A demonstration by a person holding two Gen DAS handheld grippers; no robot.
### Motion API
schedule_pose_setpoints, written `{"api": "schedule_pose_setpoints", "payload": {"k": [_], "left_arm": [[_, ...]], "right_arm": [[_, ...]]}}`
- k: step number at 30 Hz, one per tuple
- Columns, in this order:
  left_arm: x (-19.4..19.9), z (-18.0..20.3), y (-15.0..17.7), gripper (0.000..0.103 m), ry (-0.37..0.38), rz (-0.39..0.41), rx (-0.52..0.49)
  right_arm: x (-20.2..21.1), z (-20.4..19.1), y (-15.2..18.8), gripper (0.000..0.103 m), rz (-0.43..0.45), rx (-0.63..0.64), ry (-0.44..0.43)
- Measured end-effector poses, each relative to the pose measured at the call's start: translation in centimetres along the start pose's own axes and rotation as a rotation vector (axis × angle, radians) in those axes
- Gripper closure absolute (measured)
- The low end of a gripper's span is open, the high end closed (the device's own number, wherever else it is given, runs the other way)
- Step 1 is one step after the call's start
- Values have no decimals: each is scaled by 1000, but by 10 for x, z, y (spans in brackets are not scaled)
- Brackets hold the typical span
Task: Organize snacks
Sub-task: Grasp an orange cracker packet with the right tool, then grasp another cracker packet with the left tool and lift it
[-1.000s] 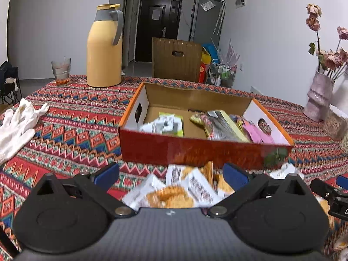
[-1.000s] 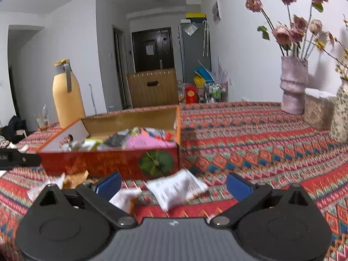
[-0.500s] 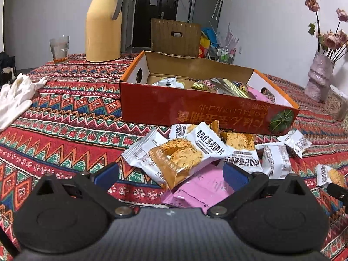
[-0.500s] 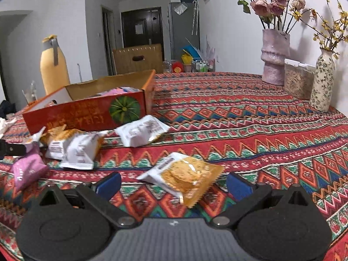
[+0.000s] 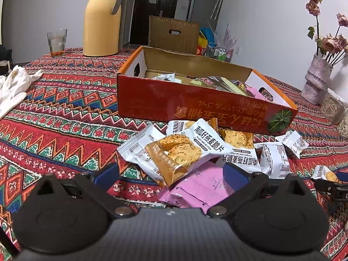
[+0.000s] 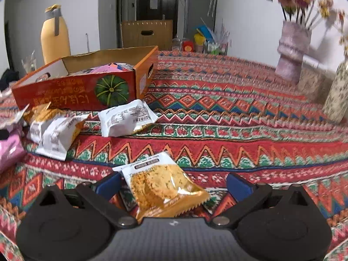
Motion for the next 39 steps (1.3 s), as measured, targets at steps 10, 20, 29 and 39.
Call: {"api": "schedule_pose_setpoints", "payload": {"k": [10,20,29,39], "left_arm": [[-2,-1,0,0,20,-17,13],[-2,-2,0,0,23,-17,15],[6,3,-8,0,18,-21,-47],[-11,19,-33,0,19,-88,-312]], "right_arm": [[10,-13,-1,58,48,19,-26],[30,-29,-2,61,200,-68,13],[24,-42,-7,61,264,-132,2],[18,-37,0,61,262,-182,-18]]}}
Point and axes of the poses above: each gripper's, at about its wrist camera, not at the fingertips, and x roughly against the way its jaws point, z to its right, y to its underside, the point moved 1 cm from there along -x, roughly the way its jaws point, and after that the axes turned 8 degrees about x, right-handed, at the moved point
